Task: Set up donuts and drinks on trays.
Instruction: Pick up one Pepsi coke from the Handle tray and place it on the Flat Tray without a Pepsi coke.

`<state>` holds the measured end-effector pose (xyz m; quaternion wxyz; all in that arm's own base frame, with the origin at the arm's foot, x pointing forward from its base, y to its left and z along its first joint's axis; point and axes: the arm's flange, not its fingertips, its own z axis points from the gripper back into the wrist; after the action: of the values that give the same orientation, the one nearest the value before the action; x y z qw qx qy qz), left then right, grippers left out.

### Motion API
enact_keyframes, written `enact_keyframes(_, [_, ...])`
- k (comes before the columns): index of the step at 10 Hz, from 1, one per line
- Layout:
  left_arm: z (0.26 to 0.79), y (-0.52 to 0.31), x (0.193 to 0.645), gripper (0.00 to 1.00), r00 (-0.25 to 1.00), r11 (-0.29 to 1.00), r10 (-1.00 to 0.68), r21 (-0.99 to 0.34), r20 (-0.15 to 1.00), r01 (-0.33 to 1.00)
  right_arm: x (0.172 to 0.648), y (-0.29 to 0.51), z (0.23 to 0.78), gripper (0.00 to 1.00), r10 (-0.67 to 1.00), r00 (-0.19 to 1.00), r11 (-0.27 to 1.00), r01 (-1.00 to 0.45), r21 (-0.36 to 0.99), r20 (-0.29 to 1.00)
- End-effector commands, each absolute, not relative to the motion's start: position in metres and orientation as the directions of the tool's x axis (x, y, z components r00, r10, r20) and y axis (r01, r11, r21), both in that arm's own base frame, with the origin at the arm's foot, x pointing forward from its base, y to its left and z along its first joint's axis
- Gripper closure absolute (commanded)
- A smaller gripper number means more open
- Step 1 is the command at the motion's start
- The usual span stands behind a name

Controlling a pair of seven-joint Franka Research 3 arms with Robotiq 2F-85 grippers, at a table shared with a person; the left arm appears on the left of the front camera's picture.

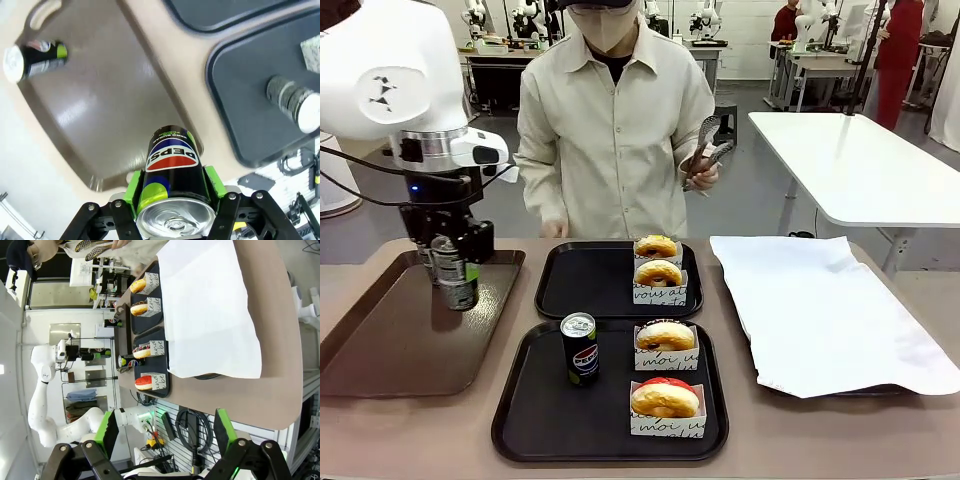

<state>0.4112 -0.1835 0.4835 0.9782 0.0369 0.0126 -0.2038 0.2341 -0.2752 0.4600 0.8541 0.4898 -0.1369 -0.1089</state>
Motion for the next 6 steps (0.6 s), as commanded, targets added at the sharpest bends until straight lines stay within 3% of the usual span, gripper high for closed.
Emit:
enact_keyframes(1, [0.480,-0.214,0.459,0.40,0.891,0.889,-0.454,0.058,-0.008,0.453,0.235,-0.276,0.460,0.00,-0.322,0.937,0.483,0.037,0.875,0.138])
enact_keyframes(6, [0.443,-0.265,0.555,0.40,0.891,0.891,-0.453,-0.035,-0.017,0.453,0.235,-0.276,0.460,0.00,-0.322,0.937,0.483,0.037,0.875,0.138])
